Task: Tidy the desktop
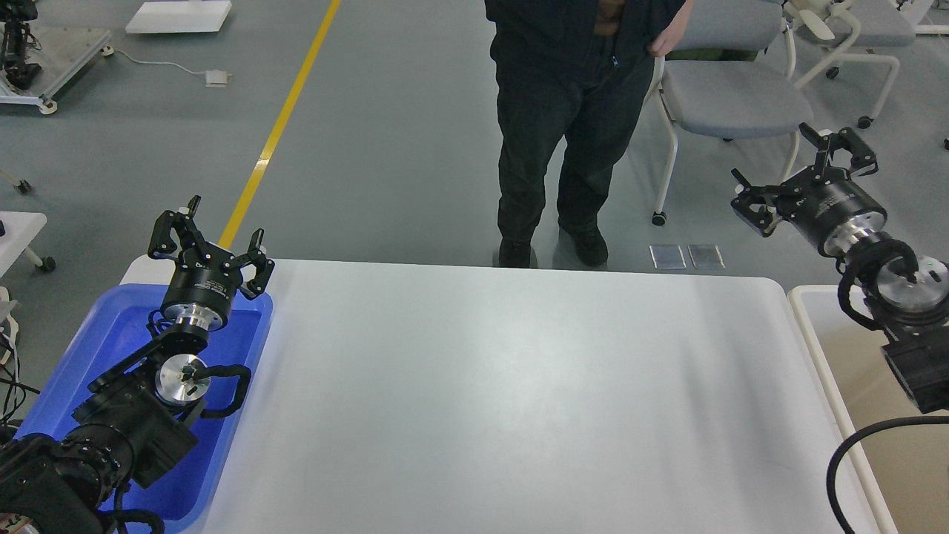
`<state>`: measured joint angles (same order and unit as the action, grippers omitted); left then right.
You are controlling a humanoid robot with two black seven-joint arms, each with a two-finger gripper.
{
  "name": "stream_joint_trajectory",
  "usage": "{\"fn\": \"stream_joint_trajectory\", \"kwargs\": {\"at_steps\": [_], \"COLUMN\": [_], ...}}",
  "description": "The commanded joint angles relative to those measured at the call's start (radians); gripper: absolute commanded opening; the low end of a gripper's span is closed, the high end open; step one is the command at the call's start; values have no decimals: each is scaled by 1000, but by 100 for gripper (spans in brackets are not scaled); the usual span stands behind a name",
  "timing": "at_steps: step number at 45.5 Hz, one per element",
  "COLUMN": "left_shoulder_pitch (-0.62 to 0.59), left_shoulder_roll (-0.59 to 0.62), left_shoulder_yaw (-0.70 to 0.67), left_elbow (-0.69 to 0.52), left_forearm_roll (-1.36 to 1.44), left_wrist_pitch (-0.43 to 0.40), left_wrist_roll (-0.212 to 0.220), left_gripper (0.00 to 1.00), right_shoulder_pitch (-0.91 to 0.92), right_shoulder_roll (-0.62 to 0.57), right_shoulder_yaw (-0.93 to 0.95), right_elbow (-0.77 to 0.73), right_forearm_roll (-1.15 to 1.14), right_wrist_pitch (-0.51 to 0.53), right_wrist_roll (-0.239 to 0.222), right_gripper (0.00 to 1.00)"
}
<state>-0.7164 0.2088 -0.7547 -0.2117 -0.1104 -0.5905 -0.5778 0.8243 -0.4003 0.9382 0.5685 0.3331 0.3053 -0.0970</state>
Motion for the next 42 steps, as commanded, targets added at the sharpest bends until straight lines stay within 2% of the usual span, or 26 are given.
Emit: {"fn": "stream_joint_trajectory", "kwargs": {"at_steps": [1, 15, 42], "left_shoulder_pitch": [0, 0, 0], "left_shoulder_roll": [0, 1, 1], "left_shoulder_yaw": [0, 0, 0], "left_elbow": [0, 0, 0], "left_forearm_roll": [0, 0, 0], "left_wrist_pitch": [0, 0, 0], "left_wrist_roll": [0, 1, 0], "left_gripper": [100, 100, 100], "right_shoulder_pitch": [-10, -57, -119], "right_shoulder_roll": [155, 265, 267], "right_shoulder_yaw": [39, 28, 22], "right_elbow": [5, 4, -9], "right_forearm_roll": [21, 20, -16], "right_wrist_pitch": [37, 44, 46], "right_wrist_roll": [2, 2, 2], "right_gripper": [100, 100, 100]}}
